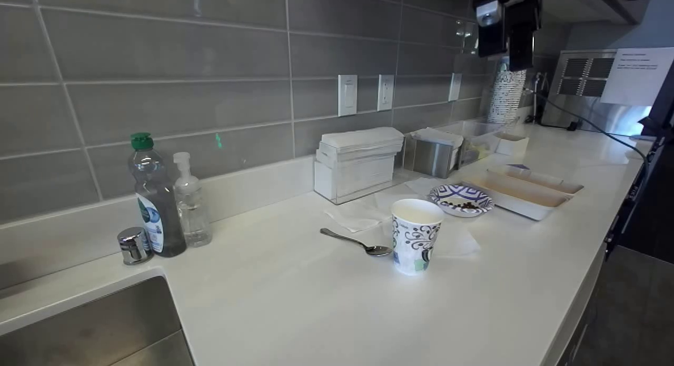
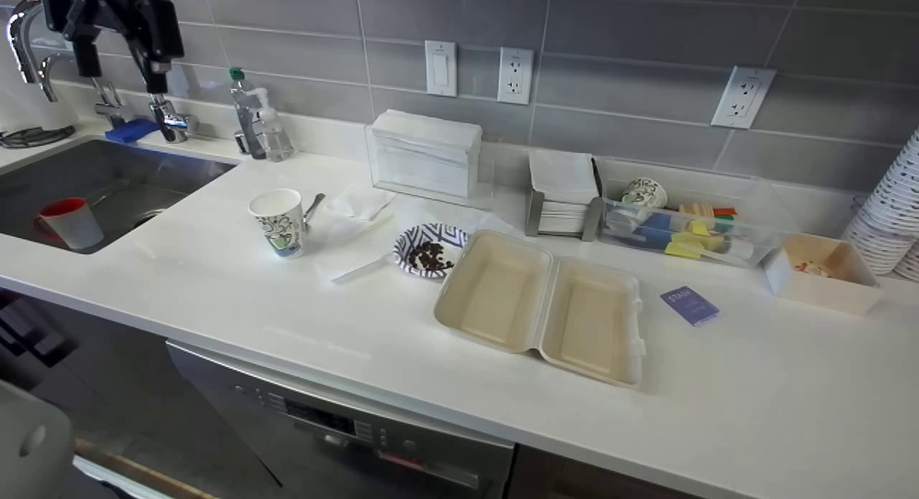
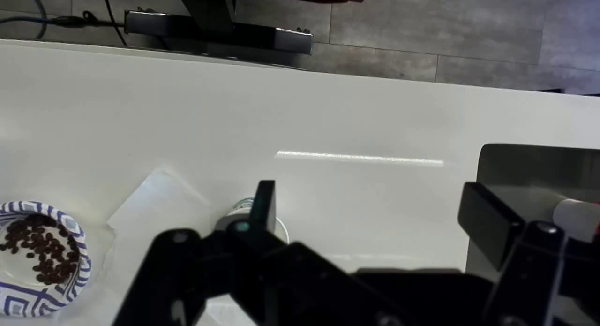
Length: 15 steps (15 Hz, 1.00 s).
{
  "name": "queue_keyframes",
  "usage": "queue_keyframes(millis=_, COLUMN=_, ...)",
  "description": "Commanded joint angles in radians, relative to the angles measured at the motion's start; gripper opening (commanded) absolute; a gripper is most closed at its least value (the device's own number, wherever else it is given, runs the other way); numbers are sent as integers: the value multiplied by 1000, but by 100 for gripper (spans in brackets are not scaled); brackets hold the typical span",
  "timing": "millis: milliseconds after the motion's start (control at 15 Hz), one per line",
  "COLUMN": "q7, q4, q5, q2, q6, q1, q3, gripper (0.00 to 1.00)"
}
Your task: Take the tissue paper out of the dispenser and put it into the take-away food container
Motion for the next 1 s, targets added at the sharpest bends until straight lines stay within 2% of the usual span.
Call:
queue_keyframes(millis=0, q7=-2, q4=2, q5=2, q2=0, q6=-2, q1=-8, q3=7, gripper=100)
queue_keyframes(millis=267, q7=-2, q4=2, q5=2, q2=0, q6=-2, q1=-8, q3=7, gripper=100)
queue_keyframes(millis=333, q7=20, q4=-29, q5=-40, q2=-22, q6=81, q1=-26, q3=12, gripper=100)
queue_keyframes(millis=400, q7=12, q4=-36, q5=-31, q2=-25, q6=90, q1=-29, q3=1, gripper=100)
queue_keyframes(millis=667, q7=-110, q4=-134, q5=-15, q2=-93, q6=170, q1=-56, q3=-78, gripper=100)
queue_keyframes(millis=933, q7=-256, q4=-202, q5=-8, q2=-148, q6=156, q1=-88, q3=-176, gripper=100)
